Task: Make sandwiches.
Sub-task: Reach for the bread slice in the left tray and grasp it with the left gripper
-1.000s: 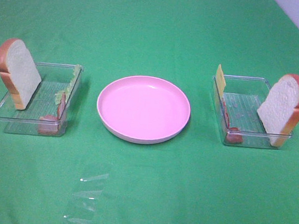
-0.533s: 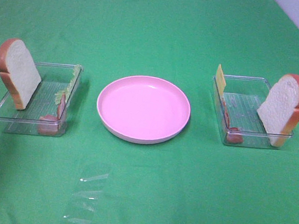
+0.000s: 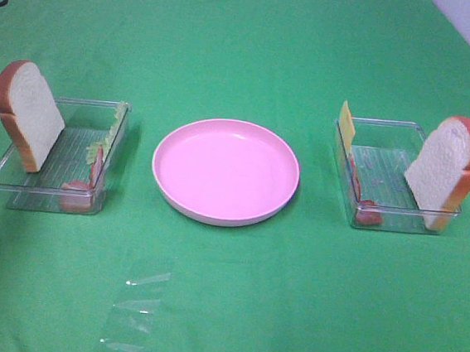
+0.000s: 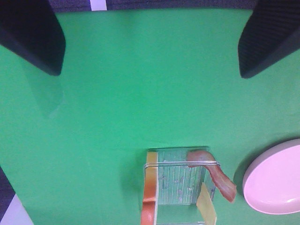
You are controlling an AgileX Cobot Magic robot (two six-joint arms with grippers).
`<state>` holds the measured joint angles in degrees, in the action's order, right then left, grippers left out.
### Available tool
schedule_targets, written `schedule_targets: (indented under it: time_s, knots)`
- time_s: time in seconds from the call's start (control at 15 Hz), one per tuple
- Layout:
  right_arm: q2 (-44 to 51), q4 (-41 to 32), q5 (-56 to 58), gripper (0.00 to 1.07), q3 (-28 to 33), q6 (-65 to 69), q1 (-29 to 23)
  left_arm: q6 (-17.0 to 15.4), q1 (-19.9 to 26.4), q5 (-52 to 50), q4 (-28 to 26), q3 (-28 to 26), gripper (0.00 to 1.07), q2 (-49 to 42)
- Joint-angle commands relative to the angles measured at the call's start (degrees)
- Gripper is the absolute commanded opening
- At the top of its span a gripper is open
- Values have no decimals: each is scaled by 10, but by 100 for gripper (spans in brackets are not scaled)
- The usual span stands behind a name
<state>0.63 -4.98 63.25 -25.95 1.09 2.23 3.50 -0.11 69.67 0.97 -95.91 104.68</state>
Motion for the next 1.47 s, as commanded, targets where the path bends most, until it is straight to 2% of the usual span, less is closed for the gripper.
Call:
schedule_targets:
  time_s: [0.07, 0.33, 0.93, 1.2, 1.27, 1.33, 1.47]
  knots:
    - [11, -2, -3, 96, 2, -7, -1, 2, -15, 56, -1, -32, 98, 38]
    - [11, -2, -3, 96, 2, -7, -1, -7, -30, 47, -1, -70, 98, 89]
    - [11, -2, -3, 96, 2, -7, -1, 3, -30, -29, -40, -71, 98, 189]
    - [11, -2, -3, 96, 2, -7, -1, 9, -30, -46, -53, -74, 98, 204]
    - [11, -2, -3, 96, 2, -7, -1, 13, -30, -46, -56, -74, 96, 208]
    - [11, -2, -3, 96, 2, -7, -1, 14, -30, -49, -58, -74, 91, 209]
    - [11, -2, -3, 96, 2, -7, -1, 14, -30, -50, -58, -74, 73, 209]
